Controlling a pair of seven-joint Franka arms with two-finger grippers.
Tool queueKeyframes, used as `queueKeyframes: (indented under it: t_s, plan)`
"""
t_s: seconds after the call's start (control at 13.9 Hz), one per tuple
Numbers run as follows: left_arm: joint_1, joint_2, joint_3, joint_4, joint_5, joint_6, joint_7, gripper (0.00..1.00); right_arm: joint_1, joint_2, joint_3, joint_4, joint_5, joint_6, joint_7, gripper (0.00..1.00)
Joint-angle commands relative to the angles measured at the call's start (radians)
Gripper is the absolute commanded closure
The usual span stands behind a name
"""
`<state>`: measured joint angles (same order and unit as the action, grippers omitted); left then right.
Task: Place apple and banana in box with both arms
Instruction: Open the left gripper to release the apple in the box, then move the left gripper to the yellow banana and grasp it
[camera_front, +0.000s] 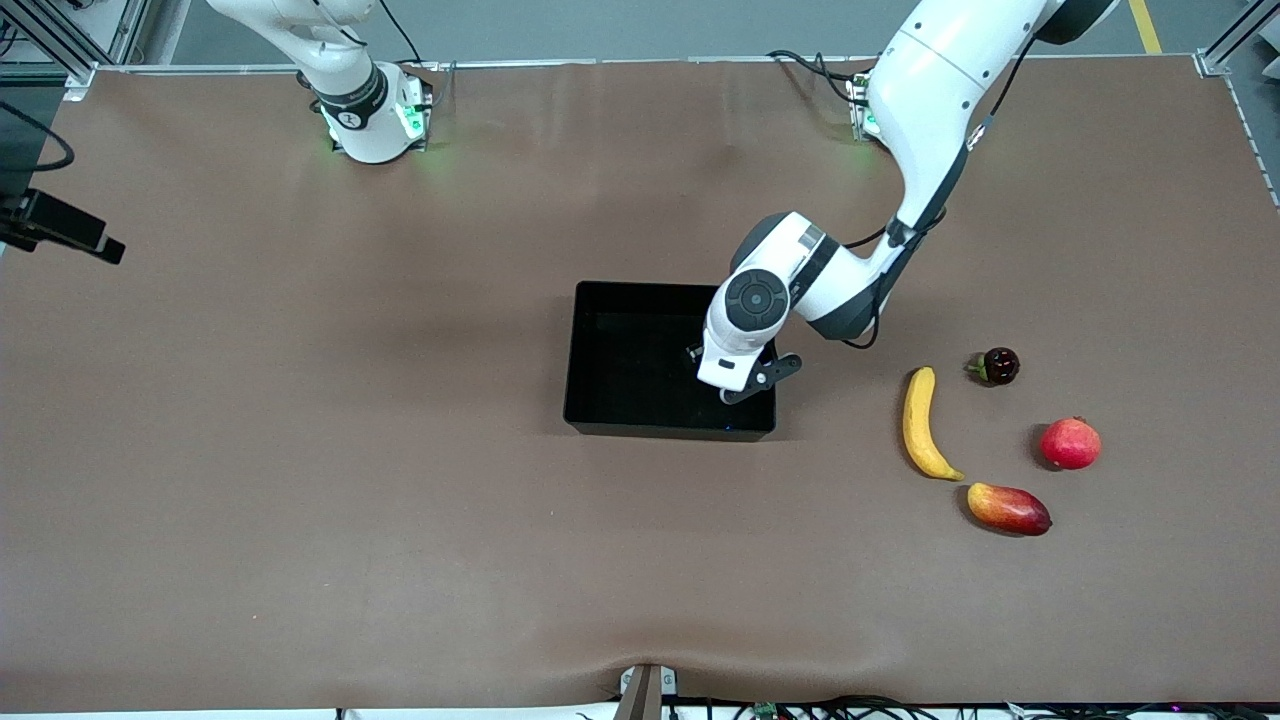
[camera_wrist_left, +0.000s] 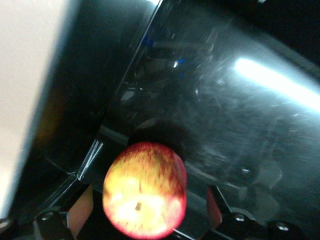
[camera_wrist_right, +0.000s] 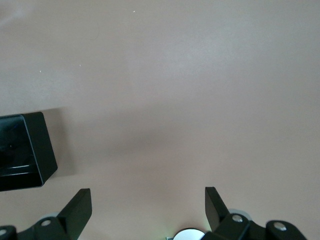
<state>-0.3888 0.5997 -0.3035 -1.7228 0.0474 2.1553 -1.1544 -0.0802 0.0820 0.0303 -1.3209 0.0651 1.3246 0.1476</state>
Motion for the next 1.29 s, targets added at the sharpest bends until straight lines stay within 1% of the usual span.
queueKeyframes:
  t_s: [0.0,0.07,0.14,0.22,0.29,0.43,0.57,0.72,0.79,0.86,1.08,1.22]
  plan:
    - [0.007,-0.136,0.004,0.049,0.020,-0.160,-0.016,0.00,0.074,-0.050,-0.053,-0.064,-0.021,0.025,0.003,0.00]
    - [0.007,-0.159,0.007,0.086,0.023,-0.217,-0.015,0.00,0.100,-0.051,-0.076,-0.064,-0.021,0.027,0.001,0.00]
    - [0.016,-0.185,0.012,0.121,0.052,-0.265,-0.013,0.00,0.100,-0.053,-0.078,-0.066,-0.021,0.027,0.001,0.00]
    - [0.049,-0.213,0.014,0.146,0.092,-0.297,0.004,0.00,0.100,-0.054,-0.081,-0.069,-0.021,0.024,0.001,0.00]
    - [0.094,-0.234,0.012,0.149,0.101,-0.314,0.031,0.00,0.099,-0.060,-0.081,-0.075,-0.021,0.024,0.000,0.00]
    - [0.186,-0.245,0.012,0.146,0.101,-0.319,0.161,0.00,0.102,-0.076,-0.082,-0.098,-0.031,0.034,-0.002,0.00]
    - [0.264,-0.233,0.014,0.141,0.117,-0.318,0.247,0.00,0.114,-0.080,-0.081,-0.101,-0.088,0.035,-0.008,0.00]
    - [0.324,-0.193,0.015,0.111,0.170,-0.313,0.353,0.00,0.114,-0.084,-0.081,-0.106,-0.093,0.036,-0.007,0.00]
    - [0.355,-0.166,0.014,0.100,0.225,-0.298,0.373,0.00,0.109,-0.085,-0.081,-0.107,-0.085,0.033,-0.006,0.00]
    - [0.379,-0.122,0.014,0.098,0.247,-0.263,0.375,0.00,0.108,-0.085,-0.090,-0.109,-0.077,0.033,-0.006,0.00]
    - [0.433,-0.019,0.014,0.057,0.252,-0.082,0.415,0.00,0.109,-0.096,-0.093,-0.127,-0.073,0.036,-0.007,0.00]
    - [0.436,0.047,0.014,0.057,0.253,-0.037,0.455,0.00,0.112,-0.096,-0.092,-0.127,-0.071,0.024,-0.006,0.00]
